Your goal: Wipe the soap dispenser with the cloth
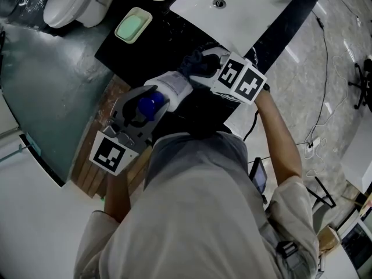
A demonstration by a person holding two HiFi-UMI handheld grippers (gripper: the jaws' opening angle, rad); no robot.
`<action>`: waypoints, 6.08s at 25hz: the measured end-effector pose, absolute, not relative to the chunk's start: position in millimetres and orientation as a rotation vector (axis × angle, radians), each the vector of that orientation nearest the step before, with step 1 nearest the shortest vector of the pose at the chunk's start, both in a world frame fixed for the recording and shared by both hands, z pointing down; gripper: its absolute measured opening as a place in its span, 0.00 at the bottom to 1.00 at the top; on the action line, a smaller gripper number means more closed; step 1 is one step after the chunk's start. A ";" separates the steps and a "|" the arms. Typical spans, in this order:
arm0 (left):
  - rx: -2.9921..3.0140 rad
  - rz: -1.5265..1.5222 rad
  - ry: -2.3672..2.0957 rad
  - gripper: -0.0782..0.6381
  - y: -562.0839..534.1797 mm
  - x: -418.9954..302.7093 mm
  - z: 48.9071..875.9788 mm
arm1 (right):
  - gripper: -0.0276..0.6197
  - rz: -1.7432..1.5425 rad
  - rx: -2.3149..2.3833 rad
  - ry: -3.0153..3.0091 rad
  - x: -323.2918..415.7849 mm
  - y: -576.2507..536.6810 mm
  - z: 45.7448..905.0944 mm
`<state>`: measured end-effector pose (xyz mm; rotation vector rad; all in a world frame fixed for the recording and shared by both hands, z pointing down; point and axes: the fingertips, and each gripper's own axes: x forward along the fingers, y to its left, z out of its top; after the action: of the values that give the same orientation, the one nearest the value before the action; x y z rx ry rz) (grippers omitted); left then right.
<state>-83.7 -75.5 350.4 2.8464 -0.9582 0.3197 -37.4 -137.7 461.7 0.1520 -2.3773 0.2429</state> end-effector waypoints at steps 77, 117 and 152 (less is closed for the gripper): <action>2.842 0.322 -0.964 0.31 -76.1 -84.2 350.5 | 0.29 0.211 0.010 -2.551 -81.2 -127.0 385.0; 2.879 0.358 -0.907 0.31 -80.7 -78.4 344.7 | 0.29 0.247 0.026 -2.705 -93.5 -126.2 339.5; 2.810 0.295 -1.072 0.36 -117.2 -61.5 343.8 | 0.30 0.523 0.511 -2.770 -15.0 -187.1 359.3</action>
<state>-61.5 -117.2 343.8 2.8102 -1.0723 0.2945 -15.0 -187.1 359.3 0.5108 -2.7700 0.5230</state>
